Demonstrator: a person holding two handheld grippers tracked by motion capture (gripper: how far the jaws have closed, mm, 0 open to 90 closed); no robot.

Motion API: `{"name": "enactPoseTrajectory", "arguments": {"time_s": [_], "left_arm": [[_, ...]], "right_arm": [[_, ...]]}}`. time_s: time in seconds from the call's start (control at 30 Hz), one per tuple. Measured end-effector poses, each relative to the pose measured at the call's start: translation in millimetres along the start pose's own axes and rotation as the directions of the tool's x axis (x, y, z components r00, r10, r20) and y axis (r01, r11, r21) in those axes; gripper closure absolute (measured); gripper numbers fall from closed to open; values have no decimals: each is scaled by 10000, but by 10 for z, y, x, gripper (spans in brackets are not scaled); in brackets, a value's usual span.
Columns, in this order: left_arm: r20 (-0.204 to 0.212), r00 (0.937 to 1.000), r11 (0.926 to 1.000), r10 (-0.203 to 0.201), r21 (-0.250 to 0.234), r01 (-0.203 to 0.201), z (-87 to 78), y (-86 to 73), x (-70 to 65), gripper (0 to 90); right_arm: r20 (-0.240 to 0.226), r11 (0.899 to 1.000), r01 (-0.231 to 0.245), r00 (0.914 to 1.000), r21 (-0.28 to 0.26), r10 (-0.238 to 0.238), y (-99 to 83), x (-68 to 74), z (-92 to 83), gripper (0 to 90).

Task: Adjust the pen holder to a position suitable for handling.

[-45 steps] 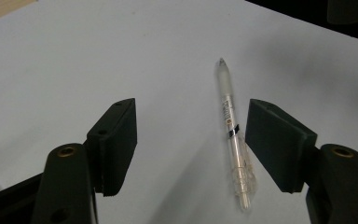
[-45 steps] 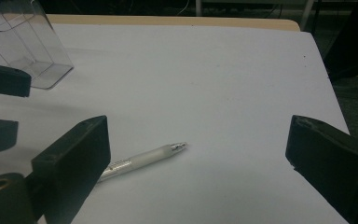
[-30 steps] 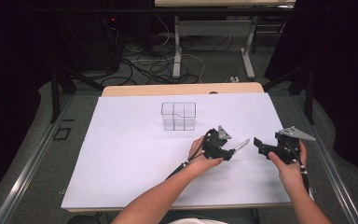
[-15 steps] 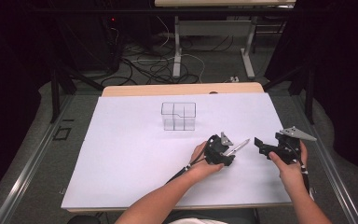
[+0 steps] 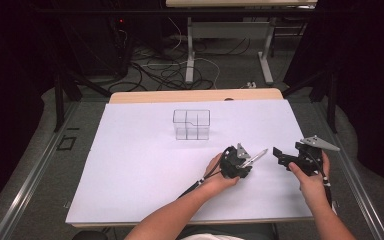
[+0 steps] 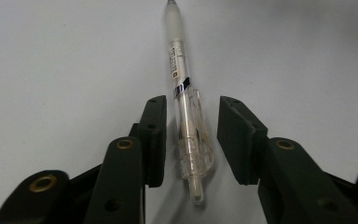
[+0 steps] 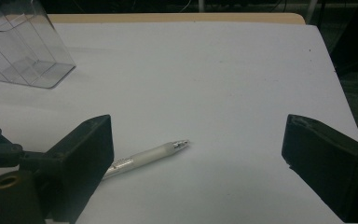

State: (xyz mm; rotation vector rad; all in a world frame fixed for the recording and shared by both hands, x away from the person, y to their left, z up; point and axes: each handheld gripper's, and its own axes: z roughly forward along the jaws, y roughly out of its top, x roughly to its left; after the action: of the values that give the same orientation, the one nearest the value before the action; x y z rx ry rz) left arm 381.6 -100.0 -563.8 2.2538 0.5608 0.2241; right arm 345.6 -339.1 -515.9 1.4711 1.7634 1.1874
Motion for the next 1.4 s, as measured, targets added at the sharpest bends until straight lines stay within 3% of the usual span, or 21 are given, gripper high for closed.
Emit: {"name": "enactPoseTrajectory", "arguments": {"time_s": [0.3,1.17,1.4], "left_arm": [[-142,9983,9983,-570,-108,568,9,-2,-23,743],[-104,9959,9959,-895,-170,893,-14,-1,-2,763],[-128,9951,9948,-978,-283,974,-74,11,57,763]], "right_arm": [[-38,10000,4,10000,67,-4,-1,-2,-2,96],[-72,10000,-19,10000,-14,19,0,-8,-2,101],[-286,9998,-164,9995,63,165,24,19,-18,147]]}}
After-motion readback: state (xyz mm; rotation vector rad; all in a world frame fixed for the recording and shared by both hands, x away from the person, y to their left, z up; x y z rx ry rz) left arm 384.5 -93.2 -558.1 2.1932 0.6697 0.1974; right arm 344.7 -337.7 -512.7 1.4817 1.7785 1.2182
